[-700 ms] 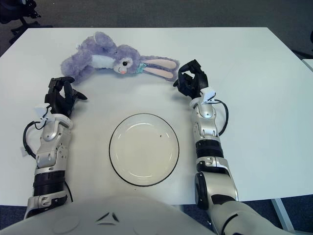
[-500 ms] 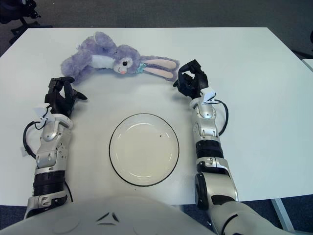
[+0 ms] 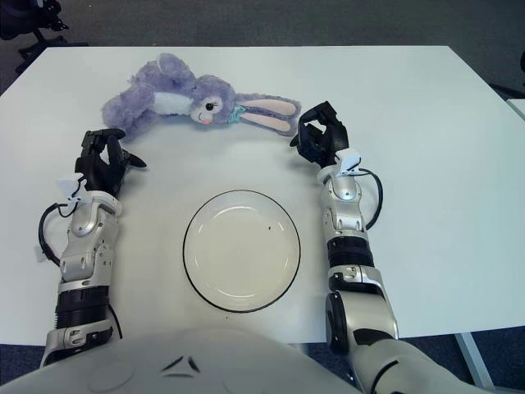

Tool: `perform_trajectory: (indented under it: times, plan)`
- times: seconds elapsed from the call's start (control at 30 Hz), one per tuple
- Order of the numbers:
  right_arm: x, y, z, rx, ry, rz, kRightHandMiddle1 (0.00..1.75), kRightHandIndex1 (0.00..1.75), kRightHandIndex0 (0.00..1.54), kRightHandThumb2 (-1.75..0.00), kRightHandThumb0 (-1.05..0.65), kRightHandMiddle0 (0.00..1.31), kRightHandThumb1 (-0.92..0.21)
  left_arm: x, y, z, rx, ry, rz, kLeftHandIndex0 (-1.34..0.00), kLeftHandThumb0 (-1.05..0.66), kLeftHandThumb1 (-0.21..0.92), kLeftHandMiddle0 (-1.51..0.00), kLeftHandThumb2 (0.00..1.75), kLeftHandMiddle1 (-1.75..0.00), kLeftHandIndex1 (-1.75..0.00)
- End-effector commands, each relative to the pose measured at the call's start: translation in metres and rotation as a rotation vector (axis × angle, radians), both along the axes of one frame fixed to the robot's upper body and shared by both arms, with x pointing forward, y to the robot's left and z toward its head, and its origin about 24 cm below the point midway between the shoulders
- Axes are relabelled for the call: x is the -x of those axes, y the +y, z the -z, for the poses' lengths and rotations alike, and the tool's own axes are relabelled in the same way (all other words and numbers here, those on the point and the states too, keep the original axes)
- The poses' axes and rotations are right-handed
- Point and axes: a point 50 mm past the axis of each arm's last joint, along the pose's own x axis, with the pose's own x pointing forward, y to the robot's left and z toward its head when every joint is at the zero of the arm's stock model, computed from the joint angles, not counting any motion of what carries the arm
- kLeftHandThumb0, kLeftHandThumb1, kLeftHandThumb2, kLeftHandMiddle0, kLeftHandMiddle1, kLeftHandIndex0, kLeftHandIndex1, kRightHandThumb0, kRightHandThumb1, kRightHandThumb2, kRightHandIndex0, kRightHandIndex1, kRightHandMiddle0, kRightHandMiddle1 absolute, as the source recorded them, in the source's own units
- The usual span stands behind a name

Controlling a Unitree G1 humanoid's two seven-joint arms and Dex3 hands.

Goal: Put the doll into the plate.

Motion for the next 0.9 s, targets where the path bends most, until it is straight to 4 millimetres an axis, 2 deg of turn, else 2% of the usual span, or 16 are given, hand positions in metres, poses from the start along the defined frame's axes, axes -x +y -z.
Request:
perform_trajectory:
  times: [0.0,0.87]
  plan:
    - [0.0005,-0.0002,-0.0023,-0.007,-0.007,0.006,1.75,1.75,0.85,-0.81,-0.38,0.34,-0.70,0.0009,0.0033,0.0030,-0.005,0.009,0.000,-0.24,-0.35,0.87,-0.84,0.57,-1.75,-1.75]
    - [0.0001,0.0007,-0.0002,-0.014,0.001,0.001,1.75,1.75,0.85,-0.81,-0.38,0.34,-0.70,0.0013,0.0046,0.0025,-0.012,0.006,0.001,-0.24,-0.35,0.88,-0.84,0.56,-1.75,-1.75]
